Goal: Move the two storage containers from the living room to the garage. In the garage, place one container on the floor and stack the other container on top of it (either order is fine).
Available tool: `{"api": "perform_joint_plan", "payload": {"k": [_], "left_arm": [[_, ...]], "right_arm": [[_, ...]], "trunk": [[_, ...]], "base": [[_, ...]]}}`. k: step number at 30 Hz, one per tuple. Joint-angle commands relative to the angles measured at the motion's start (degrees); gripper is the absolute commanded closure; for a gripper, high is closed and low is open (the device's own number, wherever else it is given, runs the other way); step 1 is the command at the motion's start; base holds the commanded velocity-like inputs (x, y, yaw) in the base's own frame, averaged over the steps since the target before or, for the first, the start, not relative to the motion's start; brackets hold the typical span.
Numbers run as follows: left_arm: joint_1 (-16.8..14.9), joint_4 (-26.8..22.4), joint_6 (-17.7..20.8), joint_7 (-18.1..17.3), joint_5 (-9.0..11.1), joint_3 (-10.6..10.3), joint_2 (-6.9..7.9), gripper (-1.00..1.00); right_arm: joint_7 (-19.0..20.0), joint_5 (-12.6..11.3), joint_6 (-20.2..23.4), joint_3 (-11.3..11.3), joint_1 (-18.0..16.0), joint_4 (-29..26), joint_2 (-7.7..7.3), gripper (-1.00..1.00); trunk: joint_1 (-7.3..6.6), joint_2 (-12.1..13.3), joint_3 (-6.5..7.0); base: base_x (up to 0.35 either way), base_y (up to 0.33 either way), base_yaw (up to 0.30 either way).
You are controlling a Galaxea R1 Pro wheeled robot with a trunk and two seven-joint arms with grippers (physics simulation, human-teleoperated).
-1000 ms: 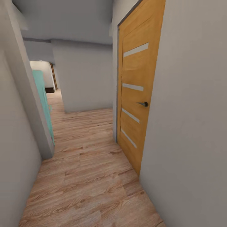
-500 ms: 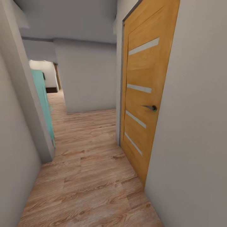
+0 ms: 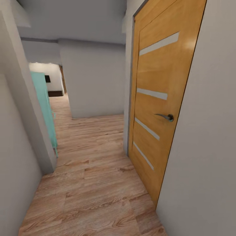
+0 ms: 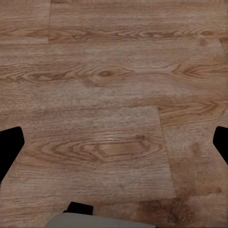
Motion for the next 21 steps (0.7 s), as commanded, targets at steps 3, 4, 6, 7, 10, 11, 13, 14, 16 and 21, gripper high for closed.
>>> {"api": "perform_joint_plan", "payload": {"k": [3,4,6,7,10,11,13,14,16,21], "left_arm": [[0.0,-0.01,-0.14,0.27,-0.09,-0.02,-0.01,-1.0],[0.0,-0.01,-0.14,0.27,-0.1,-0.02,-0.02,-1.0],[0.0,-0.01,-0.14,0.27,-0.1,-0.02,-0.05,-1.0],[0.0,-0.01,-0.13,0.27,-0.1,-0.02,-0.06,-1.0],[0.0,-0.01,-0.13,0.27,-0.1,-0.02,-0.08,-1.0],[0.0,-0.01,-0.13,0.27,-0.1,-0.02,-0.08,-1.0],[0.0,-0.01,-0.13,0.27,-0.1,-0.02,-0.08,-1.0],[0.0,-0.01,-0.13,0.27,-0.1,-0.02,-0.08,-1.0],[0.0,-0.01,-0.13,0.27,-0.1,-0.02,-0.08,-1.0],[0.0,-0.01,-0.13,0.27,-0.1,-0.02,-0.06,-1.0]], "right_arm": [[-0.01,-0.09,-0.02,0.19,0.04,-0.12,-0.03,-1.0],[-0.01,-0.09,-0.02,0.19,0.04,-0.12,-0.03,-1.0],[-0.01,-0.09,-0.02,0.19,0.04,-0.12,-0.03,-1.0],[-0.01,-0.09,-0.02,0.19,0.04,-0.12,-0.03,-1.0],[-0.01,-0.09,-0.02,0.19,0.04,-0.12,-0.03,-1.0],[-0.01,-0.09,-0.04,0.19,0.04,-0.12,-0.03,-1.0],[-0.01,-0.09,-0.03,0.19,0.04,-0.12,-0.03,-1.0],[-0.01,-0.09,-0.02,0.19,0.04,-0.12,-0.03,-1.0],[-0.01,-0.09,-0.02,0.19,0.04,-0.12,-0.03,-1.0],[-0.01,-0.09,-0.02,0.19,0.04,-0.12,-0.03,-1.0]], "trunk": [[0.04,-0.02,-0.03],[0.04,-0.02,-0.03],[0.04,-0.02,-0.03],[0.04,-0.02,-0.03],[0.04,-0.02,-0.03],[0.04,-0.02,-0.03],[0.04,-0.02,-0.03],[0.04,-0.02,-0.03],[0.04,-0.02,-0.03],[0.04,-0.02,-0.03]], "base": [[0.323,0.0,0.236],[0.323,0.0,0.244],[0.323,0.0,0.247],[0.323,0.0,0.248],[0.323,0.0,0.249],[0.323,0.0,0.249],[0.323,0.0,0.249],[0.323,0.0,0.249],[0.323,0.0,0.249],[0.323,0.0,0.249]]}}
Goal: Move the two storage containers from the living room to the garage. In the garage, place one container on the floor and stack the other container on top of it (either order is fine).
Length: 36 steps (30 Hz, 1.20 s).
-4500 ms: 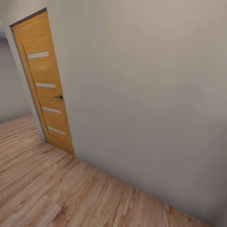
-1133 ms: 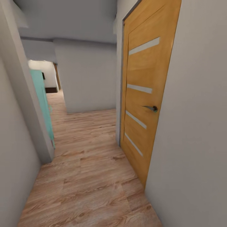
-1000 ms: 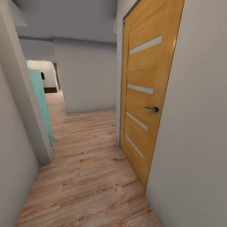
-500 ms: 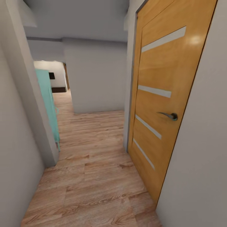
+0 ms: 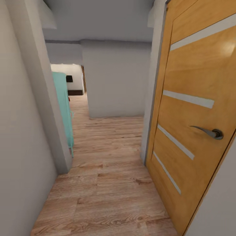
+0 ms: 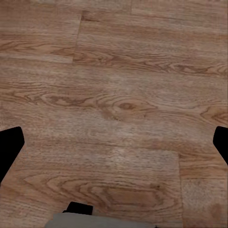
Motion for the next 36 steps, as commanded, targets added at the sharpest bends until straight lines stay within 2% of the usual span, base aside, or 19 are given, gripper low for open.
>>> {"api": "perform_joint_plan", "payload": {"k": [1,10,21,27,36], "left_arm": [[-0.01,-0.01,-0.13,0.27,-0.1,-0.02,-0.02,-1.0],[-0.01,-0.01,-0.05,0.27,-0.1,-0.02,0.06,-1.0],[-0.01,-0.03,0.01,0.26,-0.13,-0.02,0.16,-1.0],[-0.01,-1.5,2.64,0.27,-0.13,-0.03,0.27,-1.0],[-0.01,-2.03,3.03,0.27,-0.15,-0.02,0.25,-1.0]], "right_arm": [[-0.01,-0.09,-0.02,0.19,0.05,-0.12,-0.03,-1.0],[-0.01,-0.09,-0.02,0.19,0.05,-0.12,-0.03,-1.0],[-0.05,-0.09,-0.07,0.19,0.05,-0.12,-0.03,-1.0],[-0.15,-0.09,-0.11,0.17,0.05,-0.12,-0.03,-1.0],[-0.18,-0.1,-0.02,-0.06,0.05,-0.12,-0.03,-1.0]], "trunk": [[0.04,-0.02,-0.03],[0.04,-0.02,-0.03],[0.04,-0.02,-0.03],[0.04,-0.02,-0.03],[0.04,-0.02,-0.03]], "base": [[0.323,0.0,0.249],[0.323,0.0,0.21],[0.323,0.0,0.014],[0.32,0.0,0.0],[0.298,0.0,0.0]]}}
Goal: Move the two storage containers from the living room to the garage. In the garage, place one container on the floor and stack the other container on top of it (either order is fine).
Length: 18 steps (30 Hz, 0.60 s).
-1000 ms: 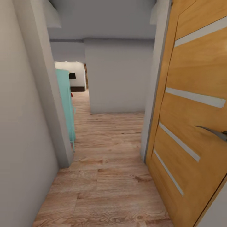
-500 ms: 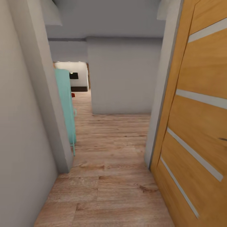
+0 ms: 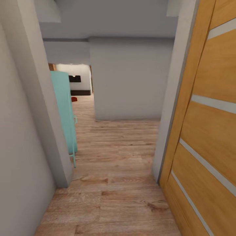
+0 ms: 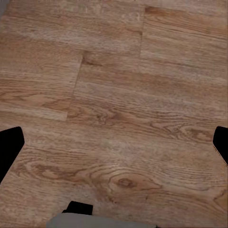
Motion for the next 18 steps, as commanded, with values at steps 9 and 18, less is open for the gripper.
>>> {"api": "perform_joint_plan", "payload": {"k": [9,18], "left_arm": [[0.03,-3.85,4.42,0.2,-0.16,-0.02,1.59,-1.0],[0.03,-19.44,29.47,-0.13,-0.19,-0.07,4.02,-1.0]], "right_arm": [[-0.38,0.13,7.27,-0.24,-0.69,-3.29,-0.86,-1.0],[0.12,-0.16,34.57,-0.33,-6.86,-13.04,-0.99,-1.0]], "trunk": [[0.04,-0.02,-0.03],[0.04,-0.02,-0.03]], "base": [[0.317,0.0,0.0],[0.241,0.0,0.0]]}}
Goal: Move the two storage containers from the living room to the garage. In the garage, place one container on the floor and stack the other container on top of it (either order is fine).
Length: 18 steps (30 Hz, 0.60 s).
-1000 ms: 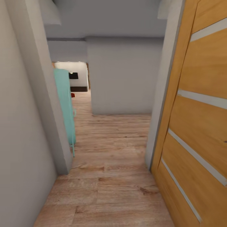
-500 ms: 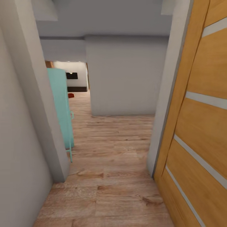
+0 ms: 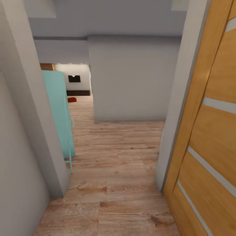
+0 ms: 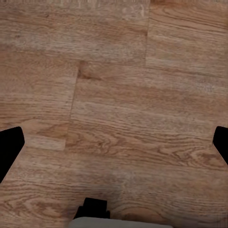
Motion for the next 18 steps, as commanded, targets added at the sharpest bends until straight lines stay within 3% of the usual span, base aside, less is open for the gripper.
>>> {"api": "perform_joint_plan", "payload": {"k": [1,6,18], "left_arm": [[0.03,-0.25,0.13,0.03,0.23,-0.02,-0.02,-1.0],[0.03,-0.61,0.78,-0.35,0.03,-0.18,0.08,-1.0],[0.03,-0.4,0.8,-0.33,-0.14,-0.12,-0.11,-1.0]], "right_arm": [[-0.02,0.09,0.5,0.12,-0.27,-0.02,-0.03,-1.0],[-0.37,0.04,2.64,0.12,-1.09,0.09,0.01,-1.0],[-0.38,0.06,2.84,0.15,-1.16,0.38,0.05,-1.0]], "trunk": [[0.02,-0.02,-0.05],[0.02,-0.02,-0.05],[0.02,-0.02,-0.05]], "base": [[0.23,0.0,0.0],[0.303,0.0,0.0],[0.329,0.0,0.0]]}}
